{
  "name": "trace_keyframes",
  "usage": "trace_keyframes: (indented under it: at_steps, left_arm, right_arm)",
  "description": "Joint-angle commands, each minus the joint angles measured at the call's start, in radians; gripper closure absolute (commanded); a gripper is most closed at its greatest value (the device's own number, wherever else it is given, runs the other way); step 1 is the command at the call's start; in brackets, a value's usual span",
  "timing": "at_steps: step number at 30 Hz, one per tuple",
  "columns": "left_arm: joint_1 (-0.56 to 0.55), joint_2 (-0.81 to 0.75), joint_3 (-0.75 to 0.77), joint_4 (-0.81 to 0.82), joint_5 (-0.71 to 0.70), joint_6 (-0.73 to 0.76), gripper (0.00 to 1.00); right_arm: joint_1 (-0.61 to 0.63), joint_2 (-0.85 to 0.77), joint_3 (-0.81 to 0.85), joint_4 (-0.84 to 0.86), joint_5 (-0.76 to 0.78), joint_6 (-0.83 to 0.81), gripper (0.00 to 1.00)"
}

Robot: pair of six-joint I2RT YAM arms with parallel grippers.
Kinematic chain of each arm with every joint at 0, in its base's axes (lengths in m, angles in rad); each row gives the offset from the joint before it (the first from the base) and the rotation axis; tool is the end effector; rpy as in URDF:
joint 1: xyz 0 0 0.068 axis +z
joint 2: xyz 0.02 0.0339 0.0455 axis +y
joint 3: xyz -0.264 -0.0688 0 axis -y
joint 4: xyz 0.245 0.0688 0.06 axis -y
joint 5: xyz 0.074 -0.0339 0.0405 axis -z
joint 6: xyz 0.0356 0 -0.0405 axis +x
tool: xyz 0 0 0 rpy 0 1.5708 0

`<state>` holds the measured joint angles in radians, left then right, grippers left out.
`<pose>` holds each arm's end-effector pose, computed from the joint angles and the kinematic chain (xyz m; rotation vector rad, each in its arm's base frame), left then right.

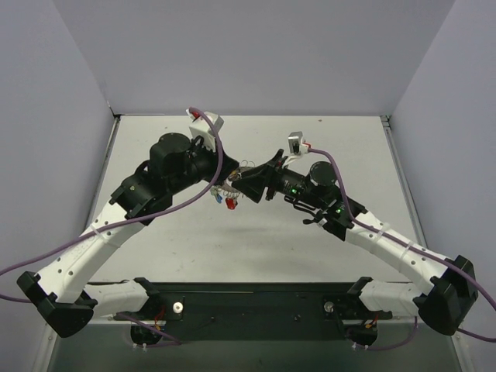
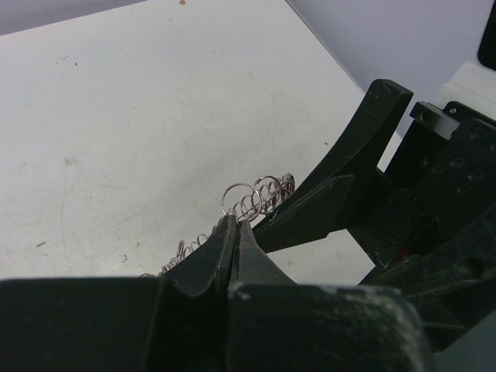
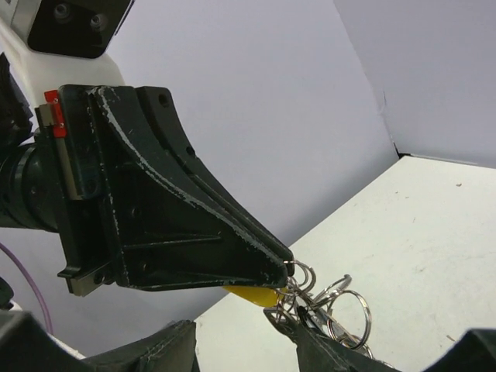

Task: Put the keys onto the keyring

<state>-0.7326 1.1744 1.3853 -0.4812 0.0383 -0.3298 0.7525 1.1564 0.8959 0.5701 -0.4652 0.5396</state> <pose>0.1855 -0.1687 0.4377 0.4099 1.8685 -0.7686 0.1838 0.1939 0.3823 -0.5835 1.3059 1.3794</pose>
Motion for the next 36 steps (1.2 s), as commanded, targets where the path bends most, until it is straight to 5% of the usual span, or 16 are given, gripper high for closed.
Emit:
trace_keyframes:
  at_steps: [1,8,19,26,36]
  left_arm:
    - [-0.007,-0.036,0.008,0.115,0.028,-0.029,1.00]
    - [-0.007,-0.032,0.006,0.124,0.048,-0.037,1.00]
    - [-0.007,-0.028,-0.003,0.131,0.074,-0.046,1.00]
    - [-0.005,-0.035,-0.011,0.131,0.074,-0.051,1.00]
    - [-0.007,-0.048,0.000,0.115,0.028,-0.029,1.00]
  right_arm:
    - [-0.007,0.015,0.037,0.067,0.039,0.002,0.48]
    - [-0.005,0.016,0.044,0.045,0.091,-0.016,0.51]
    - [-0.004,0.032,0.052,0.063,0.109,0.002,0.71]
    - [-0.004,0.039,0.048,0.085,0.120,0.019,1.00]
    - [-0.002,0.011,0.035,0.051,0.123,-0.004,1.00]
